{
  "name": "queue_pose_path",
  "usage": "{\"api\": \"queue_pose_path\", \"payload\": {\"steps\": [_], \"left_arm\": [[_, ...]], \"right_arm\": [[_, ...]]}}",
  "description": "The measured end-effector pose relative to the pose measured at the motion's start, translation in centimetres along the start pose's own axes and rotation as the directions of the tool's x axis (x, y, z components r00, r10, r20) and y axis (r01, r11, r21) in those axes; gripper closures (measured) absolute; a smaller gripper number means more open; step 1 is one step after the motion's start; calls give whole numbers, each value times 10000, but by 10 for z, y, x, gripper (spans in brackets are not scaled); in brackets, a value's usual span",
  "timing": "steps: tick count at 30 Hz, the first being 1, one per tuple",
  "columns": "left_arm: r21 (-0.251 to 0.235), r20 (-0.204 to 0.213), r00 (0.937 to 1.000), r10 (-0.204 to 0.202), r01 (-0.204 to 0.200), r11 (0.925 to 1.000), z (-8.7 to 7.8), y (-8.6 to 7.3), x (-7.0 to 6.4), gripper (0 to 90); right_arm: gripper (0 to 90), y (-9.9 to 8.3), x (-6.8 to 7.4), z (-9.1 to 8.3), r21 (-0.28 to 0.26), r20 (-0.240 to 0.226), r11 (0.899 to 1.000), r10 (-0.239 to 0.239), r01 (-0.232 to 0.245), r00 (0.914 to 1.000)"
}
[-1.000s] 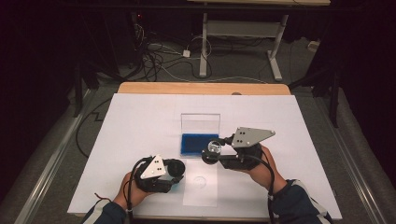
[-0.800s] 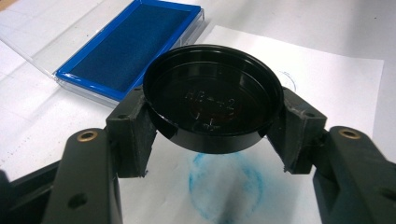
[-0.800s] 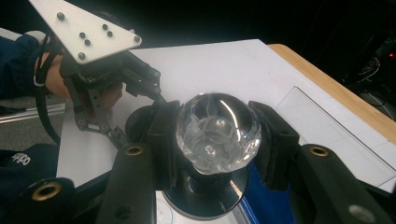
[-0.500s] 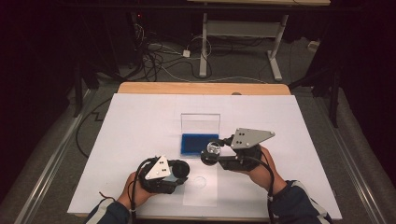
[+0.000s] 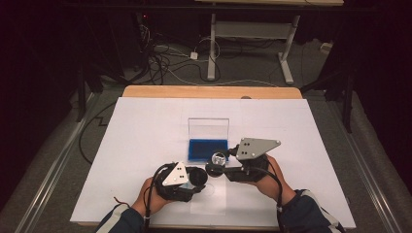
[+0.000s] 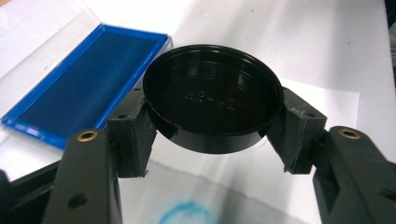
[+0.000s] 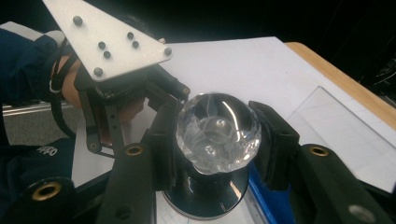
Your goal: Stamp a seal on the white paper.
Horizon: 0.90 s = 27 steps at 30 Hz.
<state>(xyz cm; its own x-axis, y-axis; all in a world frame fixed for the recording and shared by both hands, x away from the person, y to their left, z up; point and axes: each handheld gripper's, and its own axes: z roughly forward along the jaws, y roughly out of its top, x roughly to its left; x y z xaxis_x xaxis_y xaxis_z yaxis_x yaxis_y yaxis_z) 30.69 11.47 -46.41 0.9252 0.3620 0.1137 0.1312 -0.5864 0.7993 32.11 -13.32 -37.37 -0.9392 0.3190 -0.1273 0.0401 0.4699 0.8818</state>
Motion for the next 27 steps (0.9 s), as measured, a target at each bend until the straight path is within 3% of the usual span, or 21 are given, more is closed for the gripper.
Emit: {"api": "queue_pose_path", "payload": {"steps": [6,12,27], "left_arm": [[-71,153,9997,174,-172,9998,5,7,-5,364],[-238,254,9997,37,-31,9997,4,8,-6,364],[-277,328,9995,47,-38,9996,4,10,-6,364]], "right_arm": [[568,0,7,5,3,-248,10000,-78,79,9997],[568,-1,12,11,135,-424,9998,-160,165,9990],[568,-1,12,11,138,-428,9997,-177,183,9989]]}}
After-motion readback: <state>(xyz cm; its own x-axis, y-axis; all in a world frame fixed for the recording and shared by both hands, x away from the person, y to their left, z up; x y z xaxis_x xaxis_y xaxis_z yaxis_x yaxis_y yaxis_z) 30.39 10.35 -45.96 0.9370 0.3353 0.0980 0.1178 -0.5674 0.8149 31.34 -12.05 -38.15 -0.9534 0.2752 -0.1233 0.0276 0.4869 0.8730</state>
